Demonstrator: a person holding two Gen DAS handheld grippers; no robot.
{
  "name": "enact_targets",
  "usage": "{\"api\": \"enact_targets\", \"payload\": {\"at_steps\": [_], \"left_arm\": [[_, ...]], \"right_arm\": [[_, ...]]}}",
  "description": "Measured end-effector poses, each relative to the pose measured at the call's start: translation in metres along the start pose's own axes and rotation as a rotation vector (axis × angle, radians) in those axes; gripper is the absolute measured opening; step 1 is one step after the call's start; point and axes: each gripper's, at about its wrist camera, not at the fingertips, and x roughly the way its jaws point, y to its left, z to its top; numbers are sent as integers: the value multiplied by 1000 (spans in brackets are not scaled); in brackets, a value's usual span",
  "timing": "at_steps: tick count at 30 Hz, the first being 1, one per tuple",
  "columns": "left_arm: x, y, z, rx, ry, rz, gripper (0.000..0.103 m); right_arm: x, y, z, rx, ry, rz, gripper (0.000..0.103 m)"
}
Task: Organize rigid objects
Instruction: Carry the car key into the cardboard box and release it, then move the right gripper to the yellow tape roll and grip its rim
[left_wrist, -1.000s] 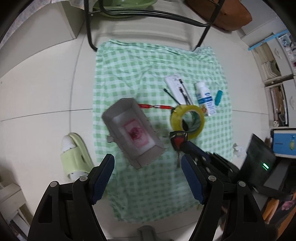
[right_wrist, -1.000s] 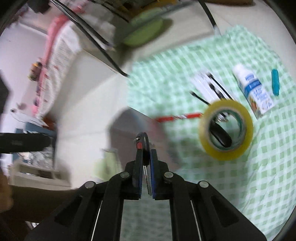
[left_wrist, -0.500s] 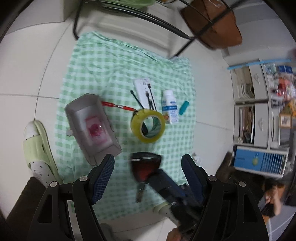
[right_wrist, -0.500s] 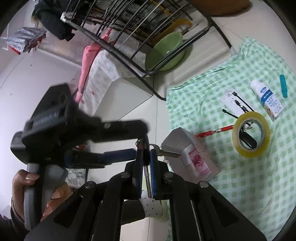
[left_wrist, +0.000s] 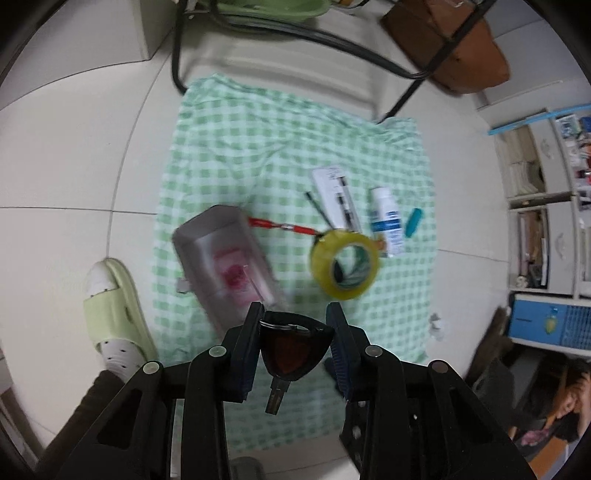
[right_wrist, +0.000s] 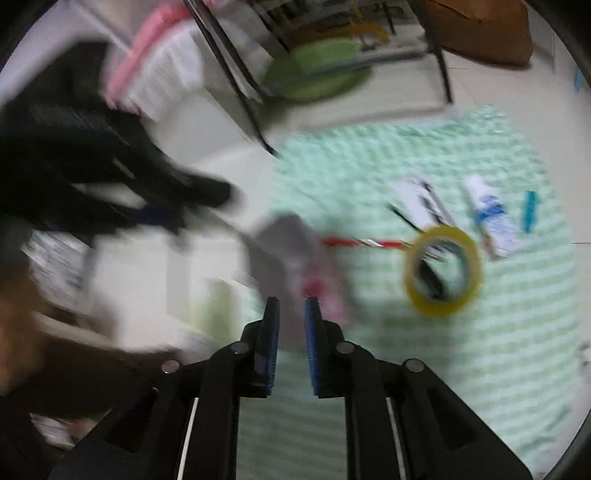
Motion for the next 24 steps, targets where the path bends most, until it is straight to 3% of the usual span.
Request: {"api": "enact_targets", "payload": {"at_steps": [3,6,8,11,15,17,20,24], "left_arm": [[6,-12,2,-10,18,60,32],[14,-22,7,5,26,110,32],[18,-23,9,19,37,122,32],[22,-25,10,32,56,145,33],[17,-27,10,38,44,152,54],[11,-29,9,40,38,152,60],[2,-27,7,49,25,136,71],[-10,-30,6,115,-27,176,72]], "right_arm": [[23,-12,-19,-42,81,-102,19],[41,-26,-40,-65,144,-197,38],[45,-36,-48,-54,166,-252,43],[45,-48,-52,-18,161,-240,47],[39,-53,-39,60,110,-143,47],[40,-50,-27,83,74,-102,47],[50,-39,-9,25,56,-169,47],[68,-31,4,-23,59,-226,47]]}}
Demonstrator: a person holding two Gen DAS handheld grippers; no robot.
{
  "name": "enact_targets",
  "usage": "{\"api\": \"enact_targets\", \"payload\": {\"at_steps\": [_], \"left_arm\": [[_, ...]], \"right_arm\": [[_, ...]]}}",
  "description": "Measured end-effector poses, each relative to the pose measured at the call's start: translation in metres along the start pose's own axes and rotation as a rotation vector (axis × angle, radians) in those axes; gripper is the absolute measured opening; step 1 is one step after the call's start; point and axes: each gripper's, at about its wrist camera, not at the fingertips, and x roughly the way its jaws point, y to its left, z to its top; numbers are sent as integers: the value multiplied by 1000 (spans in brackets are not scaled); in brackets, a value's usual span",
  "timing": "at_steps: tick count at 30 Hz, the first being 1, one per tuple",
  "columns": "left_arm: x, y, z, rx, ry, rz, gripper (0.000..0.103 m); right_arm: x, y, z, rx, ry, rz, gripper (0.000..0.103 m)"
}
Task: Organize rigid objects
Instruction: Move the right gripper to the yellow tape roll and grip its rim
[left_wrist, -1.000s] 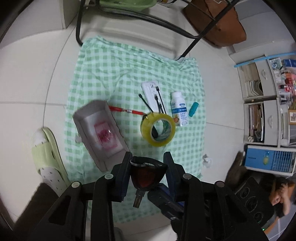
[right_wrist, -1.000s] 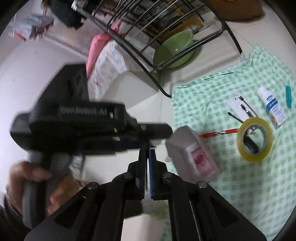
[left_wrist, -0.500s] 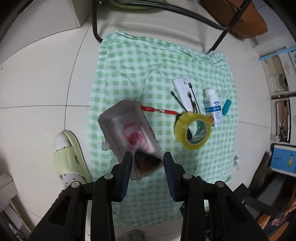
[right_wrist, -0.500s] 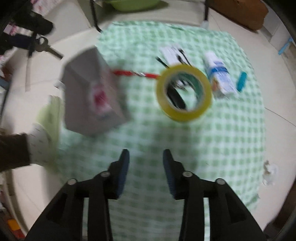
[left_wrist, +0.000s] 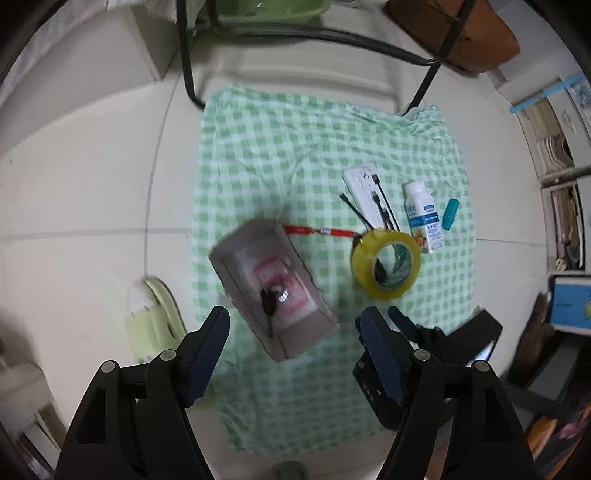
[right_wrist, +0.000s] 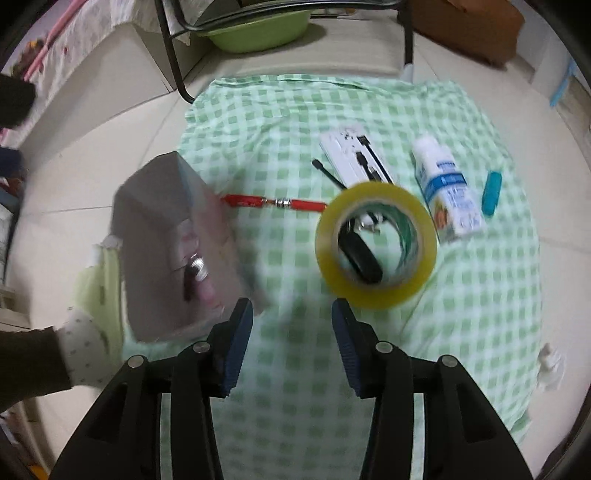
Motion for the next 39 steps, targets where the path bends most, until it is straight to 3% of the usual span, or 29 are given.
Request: {"api": "enact_targets", "payload": {"at_steps": [7,11,20,23,26,29,34,37,39], "left_arm": [[-10,4,-7,-22,-5,-24,72],[-15,11,-5,-45,0,-56,72],[-18,15,-5,-43,2,-47,72],[-20,14,-6,-32,-8,-34,72],[-26,12,-10,-11,-38,-16,72],[-30,8,-14,27,-60,20,72],[-29,1,-18,67,-52,100,72],[-28,-3,-16,62,-40,121,72],[-30,-7,-14,74,-37,135,72]], "right_arm": [[13,24,2,-45,13,86,42],[17,38,-3,-80,53,181,42],[22,-5,6,99,66,192,42],[23,-25,15,152,51,151,44],[33,-39,27,135,73,2,58],[57,-43,37,36,136,-104,60],[76,-37,48,-10,175,-14,55],[96,-28,50,-25,247,-36,53],[100,-16,49,-79,265,-50,39]]}}
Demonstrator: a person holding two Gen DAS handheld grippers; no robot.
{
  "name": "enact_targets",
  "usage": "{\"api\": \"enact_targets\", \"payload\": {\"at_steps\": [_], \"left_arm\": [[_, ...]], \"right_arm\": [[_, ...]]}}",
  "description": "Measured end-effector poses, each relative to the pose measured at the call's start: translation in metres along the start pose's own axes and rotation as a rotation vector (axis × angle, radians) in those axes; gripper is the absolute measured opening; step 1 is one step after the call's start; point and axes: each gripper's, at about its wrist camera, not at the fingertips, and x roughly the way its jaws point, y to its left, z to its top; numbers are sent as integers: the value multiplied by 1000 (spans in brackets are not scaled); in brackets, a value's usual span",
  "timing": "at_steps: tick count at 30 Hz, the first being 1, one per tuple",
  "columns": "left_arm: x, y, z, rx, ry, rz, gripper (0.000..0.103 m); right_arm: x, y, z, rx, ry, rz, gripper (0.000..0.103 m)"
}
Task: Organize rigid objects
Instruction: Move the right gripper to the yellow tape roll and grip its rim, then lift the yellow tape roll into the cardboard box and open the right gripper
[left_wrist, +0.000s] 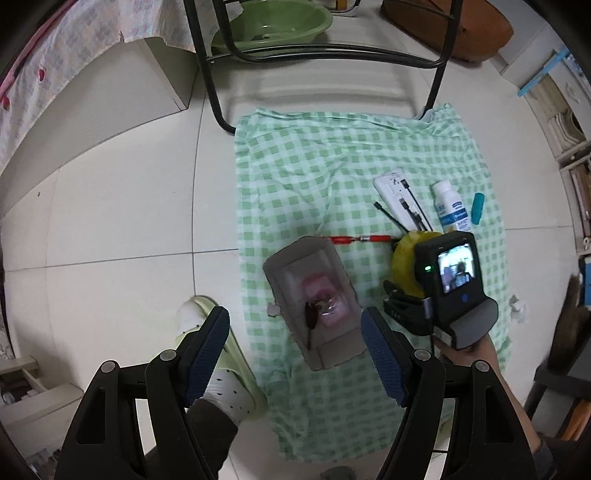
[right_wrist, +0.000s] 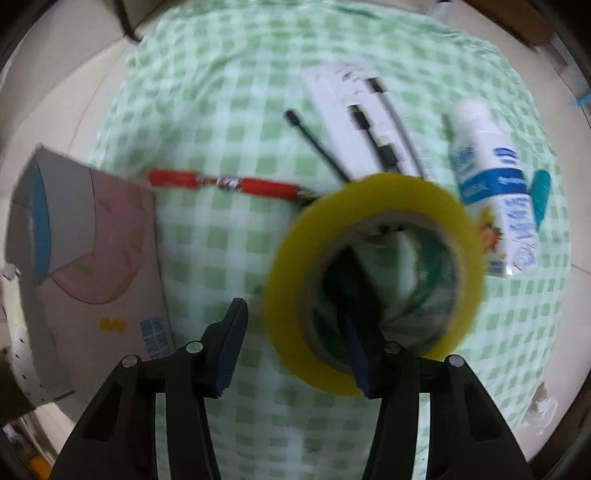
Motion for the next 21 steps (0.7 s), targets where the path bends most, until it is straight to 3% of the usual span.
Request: {"api": "enact_targets", "payload": {"at_steps": [2,3,6,8,11,14,16,17,21], "left_arm": [[-2,-2,1,12,-1,5,72],[-3,-5,2,18,-2,3,72],[-8,-11,3,28,-17,-13,72],[-12,-16,2,48,-33,-17,72],[-21,-26,-2,85,-62,-18,72],[-27,-33,-10,119,-80,-19,72],[-29,-38,-17,144,-82,-20,72],[-29,-39,-19,156,-80,-18,72],[-26,-39,-24,180,-63,-3,72]], "right_arm": [[-4,10,-4,-69,-2,-73,25],[-10,12,-6,-70,-6,-46,24],[-41,19,-18,-84,-45,94,24],[-57,22,-28,-66,-22,266,24],[-71,25,-46,-36,9,432,25],[-76,18,-70,-17,12,473,29],[-68,5,-90,51,29,489,30],[-66,-7,-99,116,22,538,30],[-66,-37,-115,305,-32,597,32]]}}
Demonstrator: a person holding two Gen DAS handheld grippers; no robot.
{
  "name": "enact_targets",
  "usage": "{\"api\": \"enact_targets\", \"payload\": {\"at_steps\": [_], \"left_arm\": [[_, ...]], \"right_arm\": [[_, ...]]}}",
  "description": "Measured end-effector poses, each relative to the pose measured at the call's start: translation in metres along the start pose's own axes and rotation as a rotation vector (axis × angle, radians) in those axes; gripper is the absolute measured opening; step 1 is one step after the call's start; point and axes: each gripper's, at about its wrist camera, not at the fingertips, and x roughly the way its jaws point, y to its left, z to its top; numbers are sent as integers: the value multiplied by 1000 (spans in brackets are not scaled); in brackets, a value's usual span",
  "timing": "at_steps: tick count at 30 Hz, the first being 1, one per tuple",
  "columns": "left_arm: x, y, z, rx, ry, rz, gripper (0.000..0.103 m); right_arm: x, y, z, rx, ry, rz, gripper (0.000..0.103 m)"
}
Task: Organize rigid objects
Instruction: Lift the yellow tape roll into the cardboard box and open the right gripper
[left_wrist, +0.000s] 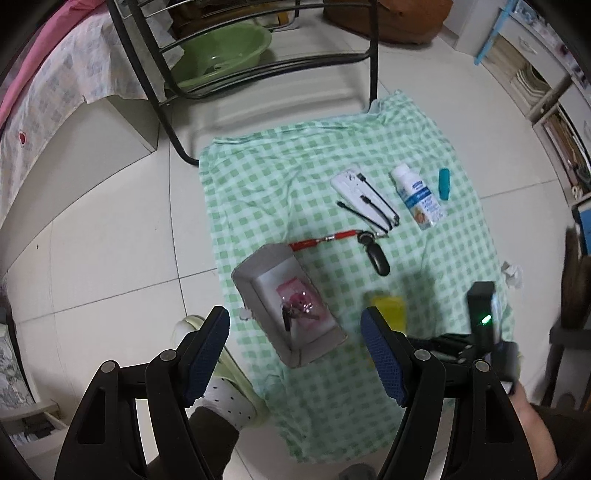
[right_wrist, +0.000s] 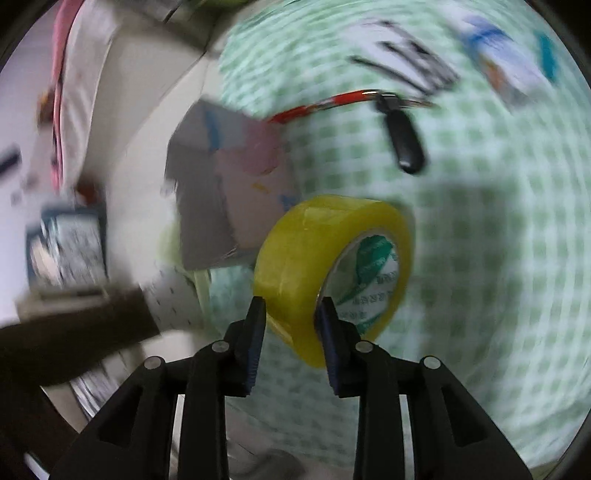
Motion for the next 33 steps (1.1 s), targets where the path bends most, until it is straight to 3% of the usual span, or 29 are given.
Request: {"api": "enact_targets", "payload": {"at_steps": [5,9,12,13,14,15,20,24,30,33], "left_arm": [[4,1,6,-16,18,-9,72],[13,7,7,-40,52,-26,72],[18,12,9,-54,70,-30,72],[18,12,10,-56,73,-30,72],[19,12,11,-56,75,-30,72],[19,12,12,-54,75,-28,72],[24,8,13,-58,89,-29,72],[29,6,16,-84,114,-82,72],[42,2,21,-108,158,-242,72],[44,9,23,-144,155,-261,75]], "right_arm": [[0,-1,12,89,-84,17,33],[7,0,14,124,-132,-25,53],[18,-6,13,162,-124,22,54],[22,-6,13,162,-114,36,53],[26,-3,13,156,-105,53,43],[29,2,13,145,-103,104,26],[18,19,14,78,-136,32,25],[-13,13,7,143,-201,164,24],[-69,58,1,26,-309,270,22],[-86,79,-7,-20,-349,281,23]]}}
